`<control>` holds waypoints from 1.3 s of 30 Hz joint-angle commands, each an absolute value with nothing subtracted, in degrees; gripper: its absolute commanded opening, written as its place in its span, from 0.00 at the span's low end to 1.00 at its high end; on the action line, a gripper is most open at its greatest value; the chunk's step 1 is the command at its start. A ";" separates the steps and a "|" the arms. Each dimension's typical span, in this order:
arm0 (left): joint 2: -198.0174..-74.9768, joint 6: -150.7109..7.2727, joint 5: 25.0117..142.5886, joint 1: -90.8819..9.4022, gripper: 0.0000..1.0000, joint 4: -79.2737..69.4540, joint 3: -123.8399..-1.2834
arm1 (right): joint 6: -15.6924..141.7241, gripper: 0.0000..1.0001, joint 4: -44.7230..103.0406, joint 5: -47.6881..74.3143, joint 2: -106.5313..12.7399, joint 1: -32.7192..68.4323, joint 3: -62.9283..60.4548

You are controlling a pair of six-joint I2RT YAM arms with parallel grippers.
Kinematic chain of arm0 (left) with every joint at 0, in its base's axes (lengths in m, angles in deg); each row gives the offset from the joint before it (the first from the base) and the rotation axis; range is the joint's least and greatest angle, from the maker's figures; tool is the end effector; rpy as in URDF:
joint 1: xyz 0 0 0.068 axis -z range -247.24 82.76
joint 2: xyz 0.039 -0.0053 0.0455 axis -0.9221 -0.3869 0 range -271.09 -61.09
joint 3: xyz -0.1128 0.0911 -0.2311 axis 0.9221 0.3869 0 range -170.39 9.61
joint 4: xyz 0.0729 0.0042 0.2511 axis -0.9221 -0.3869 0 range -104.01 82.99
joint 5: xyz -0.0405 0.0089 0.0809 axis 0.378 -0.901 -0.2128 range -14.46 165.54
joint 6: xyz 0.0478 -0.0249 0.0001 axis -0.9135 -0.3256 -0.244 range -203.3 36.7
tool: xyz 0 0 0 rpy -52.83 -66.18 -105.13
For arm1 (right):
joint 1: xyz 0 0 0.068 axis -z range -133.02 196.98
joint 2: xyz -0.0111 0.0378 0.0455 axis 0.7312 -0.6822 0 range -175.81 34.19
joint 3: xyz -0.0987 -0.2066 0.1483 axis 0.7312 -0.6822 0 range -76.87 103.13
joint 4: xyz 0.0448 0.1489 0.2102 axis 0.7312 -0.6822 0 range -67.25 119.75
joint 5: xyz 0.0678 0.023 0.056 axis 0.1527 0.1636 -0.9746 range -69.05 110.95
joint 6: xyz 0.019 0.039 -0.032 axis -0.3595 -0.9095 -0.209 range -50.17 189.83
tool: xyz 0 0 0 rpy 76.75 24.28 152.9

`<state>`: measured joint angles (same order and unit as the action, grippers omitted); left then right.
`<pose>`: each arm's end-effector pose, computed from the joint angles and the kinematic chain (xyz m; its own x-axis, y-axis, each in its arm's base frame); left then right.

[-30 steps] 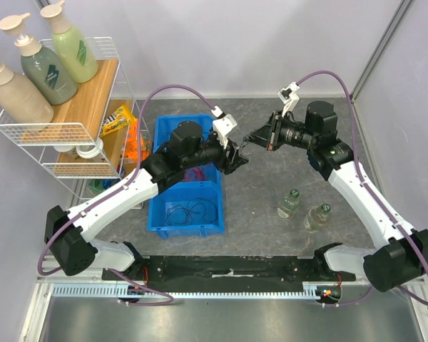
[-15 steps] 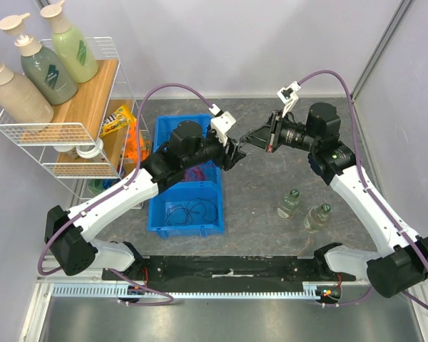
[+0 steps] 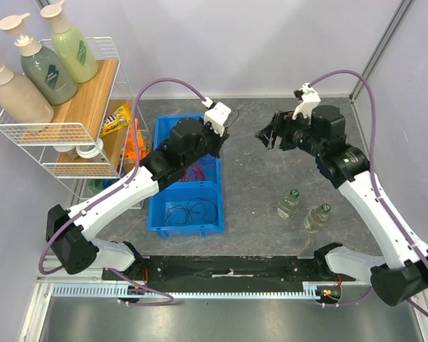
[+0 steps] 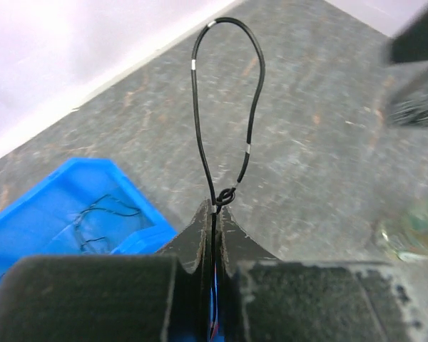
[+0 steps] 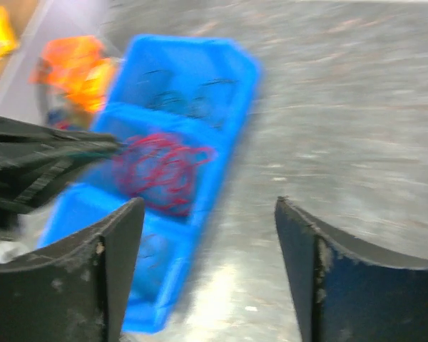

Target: Untangle the cables

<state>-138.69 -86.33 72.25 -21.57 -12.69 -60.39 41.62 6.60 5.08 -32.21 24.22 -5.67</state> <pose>0.2256 -0.2279 0.3734 -0.1246 0.2031 -0.9712 0.6826 0.7279 0.0646 0.2325 0.1082 0.4016 -0.5449 0.2644 -0.7957 -0.4017 0.7507 0.5245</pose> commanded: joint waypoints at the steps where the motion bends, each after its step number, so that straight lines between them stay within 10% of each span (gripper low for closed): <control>1: -140.71 -84.80 63.15 -24.25 0.02 -11.67 -64.74 | 49.87 0.86 -3.03 31.39 -25.42 24.31 -2.34; 36: -181.42 -90.16 48.47 -38.59 0.02 -40.93 -93.58 | 48.91 0.87 -4.00 26.40 -18.55 24.22 -14.82; 39: -180.10 -89.10 48.73 -38.59 0.21 -42.08 -93.22 | 48.83 0.87 -3.65 26.40 -18.72 24.31 -15.08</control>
<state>-182.85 -88.21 50.98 -38.55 -38.61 -90.27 48.42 -5.01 26.82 -18.70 24.33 -14.83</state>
